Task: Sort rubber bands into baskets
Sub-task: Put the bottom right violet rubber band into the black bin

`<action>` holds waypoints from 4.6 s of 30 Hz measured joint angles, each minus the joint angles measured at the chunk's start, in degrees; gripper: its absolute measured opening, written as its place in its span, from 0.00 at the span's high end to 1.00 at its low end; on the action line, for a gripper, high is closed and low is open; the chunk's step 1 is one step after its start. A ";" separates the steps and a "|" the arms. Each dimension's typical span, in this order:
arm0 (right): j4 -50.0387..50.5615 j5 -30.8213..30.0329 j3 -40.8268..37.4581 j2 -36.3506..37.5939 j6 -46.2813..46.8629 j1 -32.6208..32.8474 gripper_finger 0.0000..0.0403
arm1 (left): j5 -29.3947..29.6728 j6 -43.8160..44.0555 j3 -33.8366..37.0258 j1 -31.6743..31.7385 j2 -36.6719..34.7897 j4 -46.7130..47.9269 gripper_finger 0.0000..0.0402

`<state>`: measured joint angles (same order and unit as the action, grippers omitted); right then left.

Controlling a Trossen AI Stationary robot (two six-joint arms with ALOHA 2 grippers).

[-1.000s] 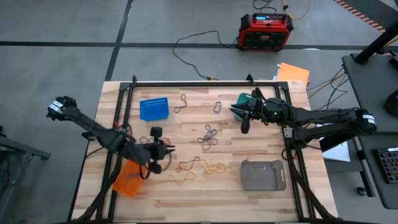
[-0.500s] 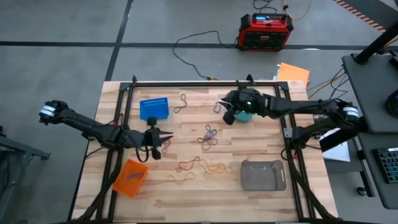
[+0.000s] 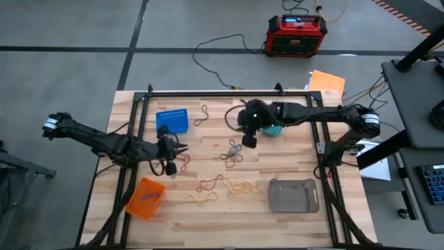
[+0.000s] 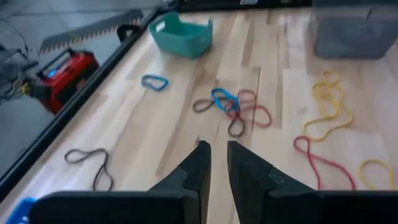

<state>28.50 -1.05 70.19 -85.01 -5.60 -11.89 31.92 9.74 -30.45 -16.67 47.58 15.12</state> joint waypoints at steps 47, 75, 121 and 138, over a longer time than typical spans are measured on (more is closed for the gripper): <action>8.89 -7.87 15.15 -31.53 39.15 2.98 0.51 | 12.74 -5.32 -1.28 0.26 5.34 4.38 0.91; 9.01 -9.14 15.33 -30.51 32.63 4.48 0.97 | 15.65 -8.58 -1.28 0.66 5.37 1.85 0.91; 45.51 6.50 10.63 6.91 68.77 39.36 0.97 | -2.97 -24.38 -1.67 1.16 8.67 -19.20 0.91; 46.18 7.05 2.58 6.91 86.64 42.32 0.93 | -21.05 -28.29 -1.80 11.35 12.58 -26.76 0.91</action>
<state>74.67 6.00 72.77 -78.11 81.04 30.44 10.87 -18.55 -32.25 -5.31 60.16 -11.64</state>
